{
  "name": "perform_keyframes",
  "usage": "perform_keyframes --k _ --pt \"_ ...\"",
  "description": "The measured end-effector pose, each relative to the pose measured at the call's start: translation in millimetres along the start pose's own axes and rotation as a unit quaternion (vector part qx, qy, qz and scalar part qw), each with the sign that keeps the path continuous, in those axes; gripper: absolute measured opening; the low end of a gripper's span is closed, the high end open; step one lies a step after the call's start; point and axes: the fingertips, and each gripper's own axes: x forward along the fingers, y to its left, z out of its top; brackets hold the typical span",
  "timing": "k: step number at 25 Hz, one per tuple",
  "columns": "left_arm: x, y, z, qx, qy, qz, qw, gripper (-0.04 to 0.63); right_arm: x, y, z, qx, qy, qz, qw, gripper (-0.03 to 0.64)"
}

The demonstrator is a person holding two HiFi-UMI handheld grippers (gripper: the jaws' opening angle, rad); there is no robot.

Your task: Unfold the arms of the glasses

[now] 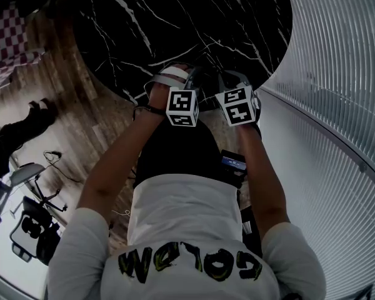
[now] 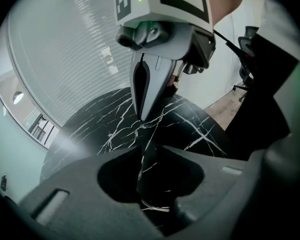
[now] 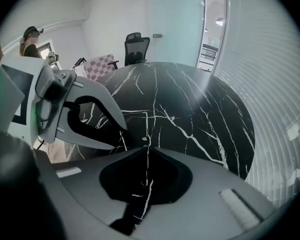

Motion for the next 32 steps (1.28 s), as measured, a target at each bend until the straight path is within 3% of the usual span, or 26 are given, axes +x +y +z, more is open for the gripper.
perform_keyframes --k 23,32 --pt "-17 -26 -1 -0.015 0.005 0.011 0.9998 0.095 2 -8 2 0.028 -0.007 -0.009 1.0 0.008" --pt "-21 -48 3 -0.028 0.0 -0.007 0.9996 0.089 1 -8 0 0.04 -0.005 -0.003 0.999 0.008"
